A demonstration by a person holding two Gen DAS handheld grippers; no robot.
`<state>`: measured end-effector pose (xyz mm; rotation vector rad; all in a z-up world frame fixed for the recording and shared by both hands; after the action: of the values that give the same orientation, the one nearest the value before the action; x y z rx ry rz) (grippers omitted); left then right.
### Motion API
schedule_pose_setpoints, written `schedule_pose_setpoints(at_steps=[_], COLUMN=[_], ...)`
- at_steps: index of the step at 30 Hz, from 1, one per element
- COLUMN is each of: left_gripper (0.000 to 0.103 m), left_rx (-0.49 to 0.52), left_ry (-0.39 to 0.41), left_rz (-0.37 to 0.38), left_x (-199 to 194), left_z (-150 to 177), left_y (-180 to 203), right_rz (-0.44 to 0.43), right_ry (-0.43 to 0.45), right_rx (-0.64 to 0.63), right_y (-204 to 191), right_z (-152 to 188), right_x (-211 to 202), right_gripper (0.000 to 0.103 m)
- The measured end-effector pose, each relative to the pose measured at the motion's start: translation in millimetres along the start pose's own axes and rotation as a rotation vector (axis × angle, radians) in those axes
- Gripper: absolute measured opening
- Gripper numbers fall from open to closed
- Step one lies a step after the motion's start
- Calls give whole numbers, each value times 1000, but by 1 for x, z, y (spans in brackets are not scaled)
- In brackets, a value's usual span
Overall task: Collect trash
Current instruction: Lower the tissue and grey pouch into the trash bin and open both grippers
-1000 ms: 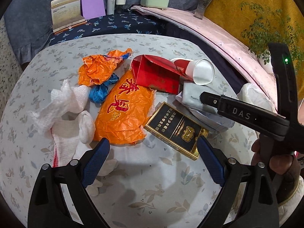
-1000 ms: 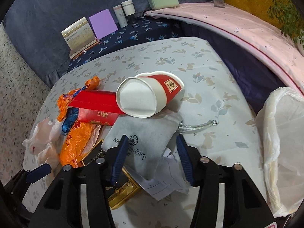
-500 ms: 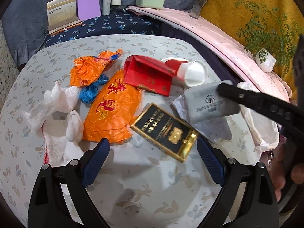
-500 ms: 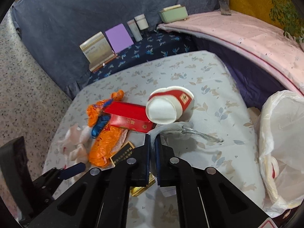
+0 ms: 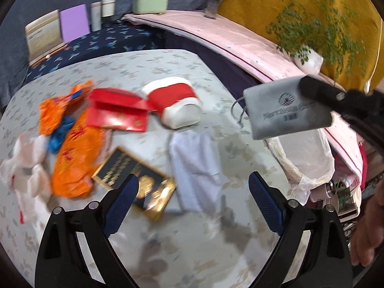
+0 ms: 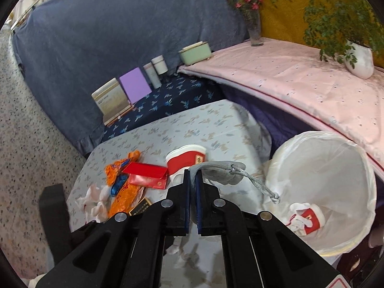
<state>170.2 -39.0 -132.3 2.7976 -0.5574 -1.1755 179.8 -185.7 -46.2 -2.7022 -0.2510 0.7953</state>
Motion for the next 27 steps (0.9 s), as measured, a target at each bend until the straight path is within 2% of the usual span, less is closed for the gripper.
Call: schedule_pose_setpoints(at_steps=[4,5,6,10,12,14,21,27], left_gripper=[86,81,71,46,24,15,11,11], left_rx=[33,35,37,40,46,52,70,93], left_ry=[-21,-27,-35,-72,-85,-82,-20,33], left_rz=[-12,-15,-12,-3,8,7,30,90], left_x=[22,26,30,40,42,40,15,-1], left_z=[1,1,1,4,5,5,-13,-36], left_y=[13,14,15,16,17,18,34,63], right_rz=[28,38,47,66,75,82,97,126], right_ry=[15,16,15,14,17,22,51,105], right_rx=[16,19,22,43,46,48,55,52], right_y=[17,21,26,40,46,48,55,65], right_z=[-3,-2,-2,1,2,2,-2,-18], right_x=[-7,-8,-9,-13,-15,-17,-28,-47], right_gripper=[4,4,4,4,4,4,4,4])
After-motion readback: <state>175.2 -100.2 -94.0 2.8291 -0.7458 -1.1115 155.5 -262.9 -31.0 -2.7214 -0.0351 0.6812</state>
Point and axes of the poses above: each gripper's, at about its wrist camera, not at the fingertips, and x roughly the way its jaws point, y to its right, z to its underside, the point moved 7 cm from there along x, roughly the way its jaws point, and after that the axes turned 9 degrees about y, right-handed, at the moved point
